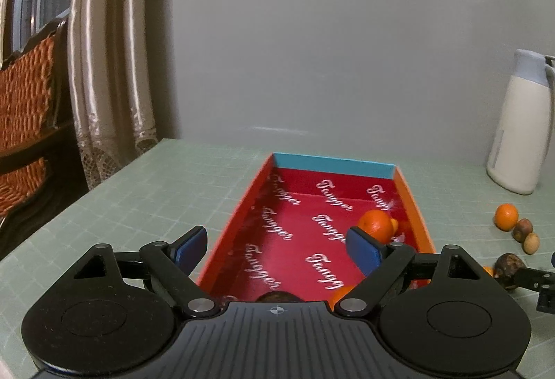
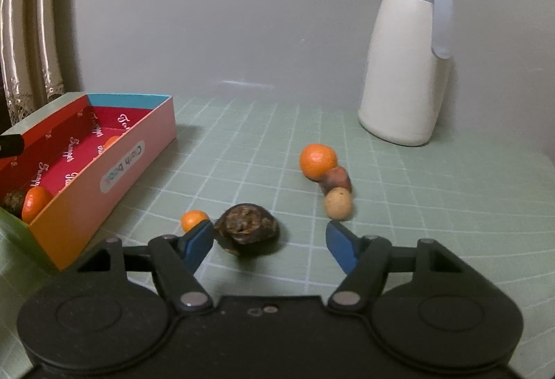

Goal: Organize fruits
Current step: 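Grasp the dark brown dried fruit with the right tool, then carry the dried fruit over the red box and open the right tool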

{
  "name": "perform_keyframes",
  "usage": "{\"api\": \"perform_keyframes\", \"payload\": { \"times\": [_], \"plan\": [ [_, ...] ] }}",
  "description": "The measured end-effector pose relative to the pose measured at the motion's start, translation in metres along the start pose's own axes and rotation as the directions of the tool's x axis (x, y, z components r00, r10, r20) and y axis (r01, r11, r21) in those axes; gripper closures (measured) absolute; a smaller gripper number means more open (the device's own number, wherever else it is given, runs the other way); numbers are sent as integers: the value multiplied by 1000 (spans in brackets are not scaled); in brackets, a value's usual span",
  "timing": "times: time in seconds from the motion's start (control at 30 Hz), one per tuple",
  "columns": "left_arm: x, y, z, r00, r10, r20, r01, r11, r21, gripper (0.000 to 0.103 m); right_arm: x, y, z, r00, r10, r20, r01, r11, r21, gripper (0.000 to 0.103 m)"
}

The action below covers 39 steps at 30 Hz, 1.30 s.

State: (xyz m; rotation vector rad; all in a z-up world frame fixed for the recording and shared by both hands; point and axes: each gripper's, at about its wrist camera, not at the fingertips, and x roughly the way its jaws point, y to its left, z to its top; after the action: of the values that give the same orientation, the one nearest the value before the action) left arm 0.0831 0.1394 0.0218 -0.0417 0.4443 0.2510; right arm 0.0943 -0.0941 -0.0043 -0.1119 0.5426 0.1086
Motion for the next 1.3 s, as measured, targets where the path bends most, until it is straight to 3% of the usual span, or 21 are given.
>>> {"api": "perform_keyframes", "payload": {
  "times": [0.4, 0.5, 0.57, 0.7, 0.97, 1.3],
  "plan": [
    [4, 38, -4, 999, 43, -18, -44, 999, -28, 16, 29, 10, 0, 997, -22, -78, 24, 999, 22, 38],
    [4, 46, -5, 998, 53, -21, -54, 998, -32, 16, 35, 11, 0, 995, -13, -95, 17, 999, 40, 44],
    [4, 51, -6, 998, 59, -21, -59, 998, -37, 16, 36, 13, 2, 995, -4, -96, 9, 999, 45, 54],
    [3, 60, -7, 997, 68, -21, -69, 997, -47, 16, 35, 18, 3, 996, -16, -91, 20, 999, 42, 55],
    [0, 73, -9, 996, 84, -18, -85, 995, -54, 16, 26, 24, 13, 999, -20, -38, 22, 998, 63, 55],
    [-2, 96, -12, 993, 116, -28, -117, 991, -63, 16, 7, 50, 30, 996, 42, 84, -48, 996, 75, 55]
  ]
}}
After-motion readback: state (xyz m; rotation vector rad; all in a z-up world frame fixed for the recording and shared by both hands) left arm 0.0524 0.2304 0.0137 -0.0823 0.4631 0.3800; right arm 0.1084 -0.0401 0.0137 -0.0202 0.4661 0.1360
